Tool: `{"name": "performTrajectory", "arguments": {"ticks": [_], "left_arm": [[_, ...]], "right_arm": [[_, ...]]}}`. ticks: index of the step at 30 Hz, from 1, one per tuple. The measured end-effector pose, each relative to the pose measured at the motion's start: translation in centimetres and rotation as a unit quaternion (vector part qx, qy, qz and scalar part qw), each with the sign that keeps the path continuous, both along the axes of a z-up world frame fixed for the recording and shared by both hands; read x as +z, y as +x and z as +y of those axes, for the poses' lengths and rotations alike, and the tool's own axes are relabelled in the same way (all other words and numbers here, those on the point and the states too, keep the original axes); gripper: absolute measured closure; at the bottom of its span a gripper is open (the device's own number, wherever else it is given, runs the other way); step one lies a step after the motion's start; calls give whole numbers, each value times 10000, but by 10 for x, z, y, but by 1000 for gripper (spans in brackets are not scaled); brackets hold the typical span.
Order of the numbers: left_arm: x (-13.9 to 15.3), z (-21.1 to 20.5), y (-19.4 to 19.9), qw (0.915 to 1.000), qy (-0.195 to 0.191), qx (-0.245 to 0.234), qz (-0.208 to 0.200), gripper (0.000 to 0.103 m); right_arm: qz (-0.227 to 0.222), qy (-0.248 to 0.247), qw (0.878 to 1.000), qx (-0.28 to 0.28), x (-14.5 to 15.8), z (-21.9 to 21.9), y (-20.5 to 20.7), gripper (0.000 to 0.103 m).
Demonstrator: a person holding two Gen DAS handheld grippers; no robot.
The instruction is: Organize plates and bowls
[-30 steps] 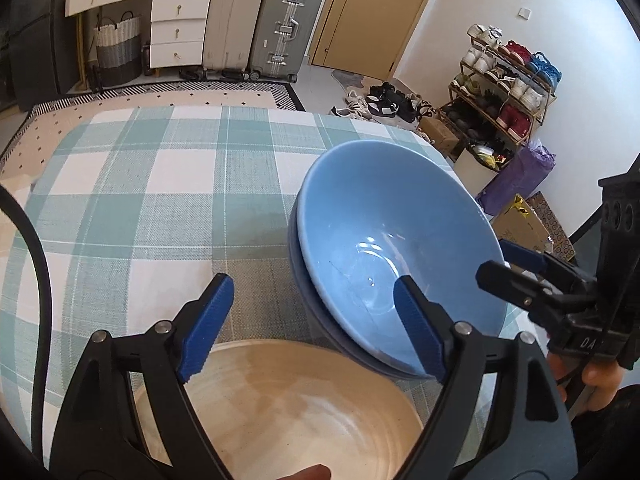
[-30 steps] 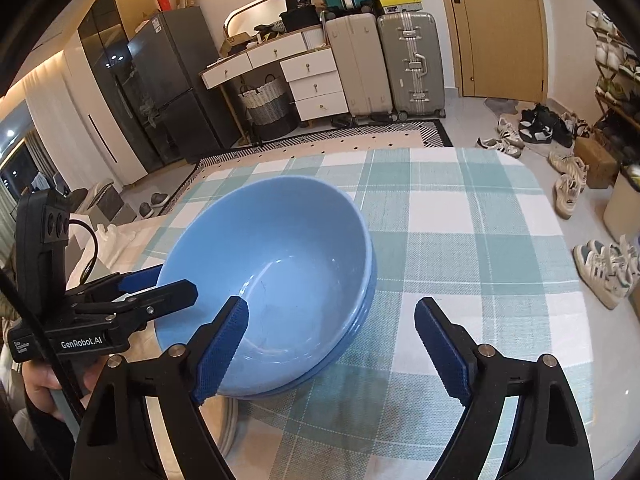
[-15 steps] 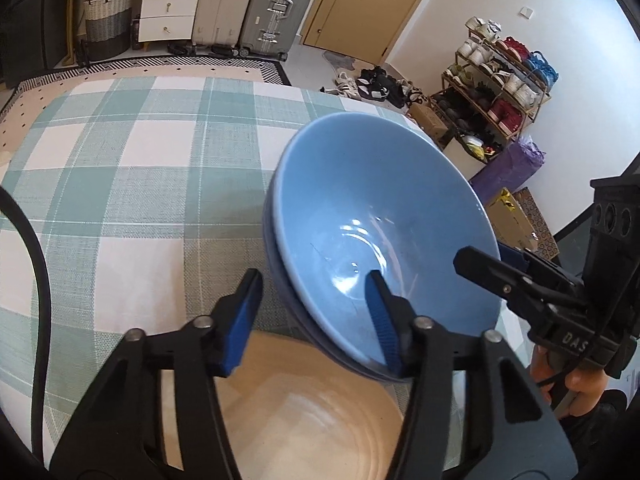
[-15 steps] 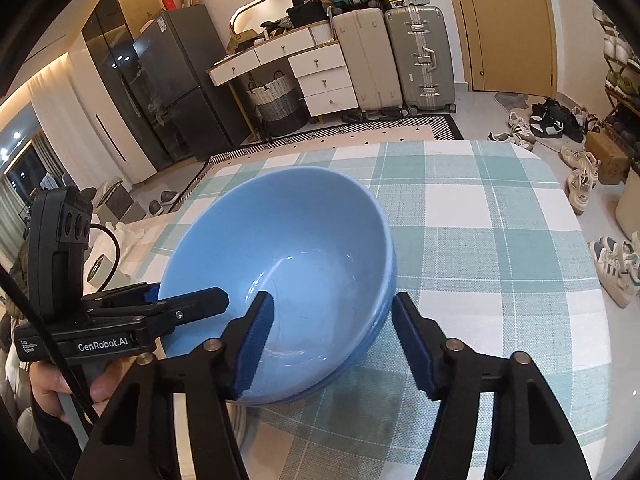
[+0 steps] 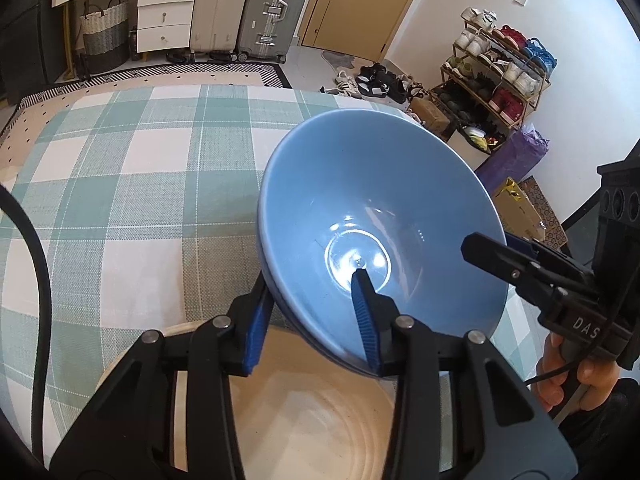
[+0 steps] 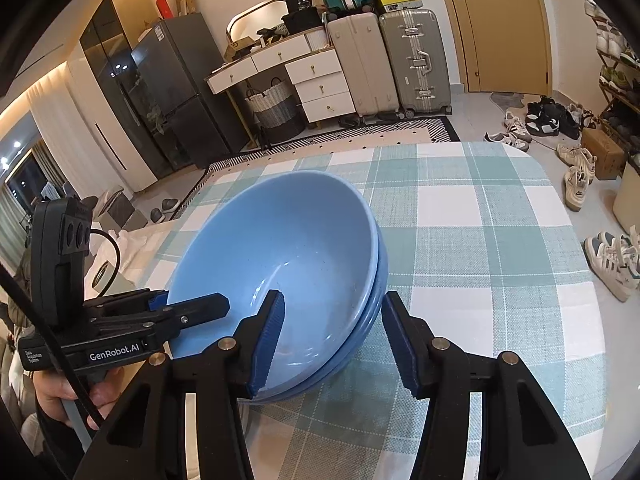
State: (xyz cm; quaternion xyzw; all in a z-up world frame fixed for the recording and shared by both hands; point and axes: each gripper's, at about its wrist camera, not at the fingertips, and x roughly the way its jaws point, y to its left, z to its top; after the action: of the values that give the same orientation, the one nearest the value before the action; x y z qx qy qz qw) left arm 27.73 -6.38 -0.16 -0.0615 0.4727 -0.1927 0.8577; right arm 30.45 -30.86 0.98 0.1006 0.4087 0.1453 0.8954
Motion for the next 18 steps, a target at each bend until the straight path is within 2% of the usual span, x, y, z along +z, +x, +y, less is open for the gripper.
{"name": "performTrajectory", "arguments": {"ticks": [8, 18], "left_arm": [[17, -2, -12, 9997, 18, -70, -232, 67], [51, 1, -45, 9983, -29, -47, -577, 67]], "right_arm": [[-184, -67, 9998, -39, 18, -3, -14, 50], [-444, -79, 9990, -12, 44, 0, -41, 50]]}}
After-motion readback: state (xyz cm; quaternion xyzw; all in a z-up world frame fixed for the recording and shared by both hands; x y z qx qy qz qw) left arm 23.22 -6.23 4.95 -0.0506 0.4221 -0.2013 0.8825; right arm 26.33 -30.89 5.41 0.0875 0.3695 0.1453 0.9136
